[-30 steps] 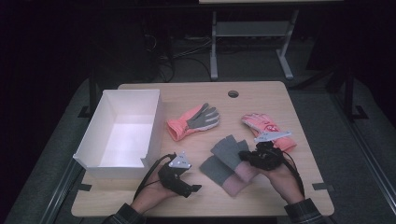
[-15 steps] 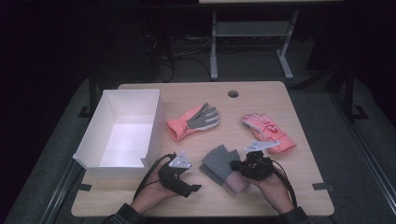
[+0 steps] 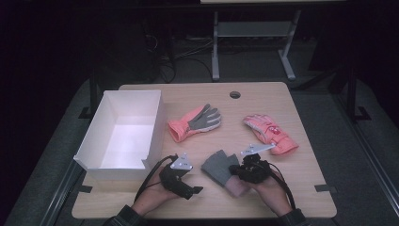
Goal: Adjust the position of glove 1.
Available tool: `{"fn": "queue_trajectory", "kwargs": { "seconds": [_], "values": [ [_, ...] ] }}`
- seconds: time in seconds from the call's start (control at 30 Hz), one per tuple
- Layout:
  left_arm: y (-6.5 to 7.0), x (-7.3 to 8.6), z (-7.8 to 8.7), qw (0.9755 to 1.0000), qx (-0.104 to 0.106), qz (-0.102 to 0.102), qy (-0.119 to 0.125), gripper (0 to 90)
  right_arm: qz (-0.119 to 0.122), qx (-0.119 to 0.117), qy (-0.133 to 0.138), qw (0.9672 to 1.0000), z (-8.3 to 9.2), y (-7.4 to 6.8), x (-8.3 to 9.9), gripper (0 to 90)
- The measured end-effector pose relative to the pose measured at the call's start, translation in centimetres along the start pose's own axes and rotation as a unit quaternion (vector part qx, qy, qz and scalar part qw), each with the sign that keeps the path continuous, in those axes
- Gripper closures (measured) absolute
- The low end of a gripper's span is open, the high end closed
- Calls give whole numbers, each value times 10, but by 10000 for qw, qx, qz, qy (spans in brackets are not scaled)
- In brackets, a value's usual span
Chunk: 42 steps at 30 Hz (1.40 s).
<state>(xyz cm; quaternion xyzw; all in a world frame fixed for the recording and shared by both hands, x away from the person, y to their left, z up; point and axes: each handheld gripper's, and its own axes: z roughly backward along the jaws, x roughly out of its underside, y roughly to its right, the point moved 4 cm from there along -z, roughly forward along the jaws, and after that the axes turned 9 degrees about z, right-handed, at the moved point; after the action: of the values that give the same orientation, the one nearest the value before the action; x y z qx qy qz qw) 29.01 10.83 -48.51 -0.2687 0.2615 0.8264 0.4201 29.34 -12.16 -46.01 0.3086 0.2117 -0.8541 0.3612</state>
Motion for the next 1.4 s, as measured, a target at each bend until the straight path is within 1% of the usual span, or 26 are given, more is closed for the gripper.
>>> {"fn": "queue_trajectory", "kwargs": {
  "seconds": [0.13, 0.17, 0.3, 0.33, 0.37, 0.43, 0.47, 0.5, 0.57, 0.6, 0.63, 0.67, 0.7, 0.73, 0.77, 0.8, 0.83, 0.9, 0.97, 1.03, 1.07, 1.2, 1.27, 1.33, 1.37, 1.4],
  "values": [
    [0, 0, 0, 10000, 8, 8, -1, 142, 40, -23, -38, 10000, -3, -1, 0, 860],
    [0, 0, 0, 10000, 5, -27, -30, 142, 49, -10, -52, 10000, -4, -1, 1, 860],
    [0, 0, 0, 10000, -5, -47, -43, 142, 33, -28, -110, 9999, -8, -1, 2, 855],
    [0, 0, 0, 10000, -4, -13, -16, 142, 36, -35, -135, 9999, -10, -1, 3, 846],
    [0, 0, 0, 10000, -7, -16, -22, 142, 36, -34, -142, 9999, -11, -1, 3, 827],
    [0, 0, 0, 10000, 3, -5, -32, 152, 97, -16, -120, 9999, -10, -1, 3, 746],
    [0, -1, 1, 10000, 43, -14, -24, 162, 127, -6, -67, 9999, -8, -1, 2, 685],
    [1, -1, 1, 9999, 54, 90, 17, 165, 130, 11, -9, 9999, -6, -1, 1, 664],
    [1, -2, 2, 9999, 88, 87, 22, 226, 198, 71, 112, 9997, 1, 1, -1, 658],
    [1, -2, 5, 9999, 96, 102, 49, 248, 230, 123, 197, 9995, 7, 4, -1, 696],
    [3, -3, 6, 9996, 177, 186, 85, 288, 259, 135, 230, 9993, 10, 7, -1, 734],
    [3, -3, 6, 9995, 210, 205, 97, 369, 283, 114, 276, 9992, 13, 11, 0, 777],
    [2, -3, 7, 9995, 223, 210, 87, 411, 258, 111, 265, 9993, 15, 14, 1, 819],
    [2, -3, 8, 9993, 296, 210, 14, 469, 285, 162, 225, 9992, 17, 19, 3, 852],
    [2, -3, 9, 9991, 342, 255, 3, 557, 330, 200, 192, 9991, 20, 24, 5, 878],
    [3, -4, 9, 9989, 373, 288, 18, 626, 316, 237, 188, 9990, 21, 28, 7, 896],
    [3, -4, 9, 9987, 430, 287, -8, 687, 303, 263, 171, 9990, 23, 33, 9, 900],
    [6, -6, 10, 9984, 476, 295, -15, 801, 377, 293, 151, 9987, 25, 39, 14, 900],
    [9, -9, 9, 9980, 566, 281, -41, 869, 461, 365, 66, 9982, 25, 43, 20, 900],
    [12, -11, 5, 9975, 633, 306, -40, 894, 519, 378, -72, 9979, 25, 46, 27, 900],
    [14, -12, 2, 9977, 616, 267, -78, 896, 527, 359, -100, 9979, 25, 47, 30, 900],
    [19, -17, -7, 9976, 631, 237, -157, 897, 577, 289, -240, 9976, 25, 47, 39, 900],
    [25, -22, -17, 9975, 637, 200, -240, 896, 591, 247, -226, 9977, 27, 46, 41, 900],
    [28, -24, -24, 9977, 609, 146, -276, 896, 606, 208, -209, 9977, 27, 46, 42, 900],
    [28, -24, -24, 9977, 609, 146, -276, 896, 608, 182, -207, 9978, 27, 46, 43, 900],
    [32, -25, -30, 9975, 602, 96, -348, 896, 610, 166, -238, 9977, 26, 46, 44, 900]
  ]
}}
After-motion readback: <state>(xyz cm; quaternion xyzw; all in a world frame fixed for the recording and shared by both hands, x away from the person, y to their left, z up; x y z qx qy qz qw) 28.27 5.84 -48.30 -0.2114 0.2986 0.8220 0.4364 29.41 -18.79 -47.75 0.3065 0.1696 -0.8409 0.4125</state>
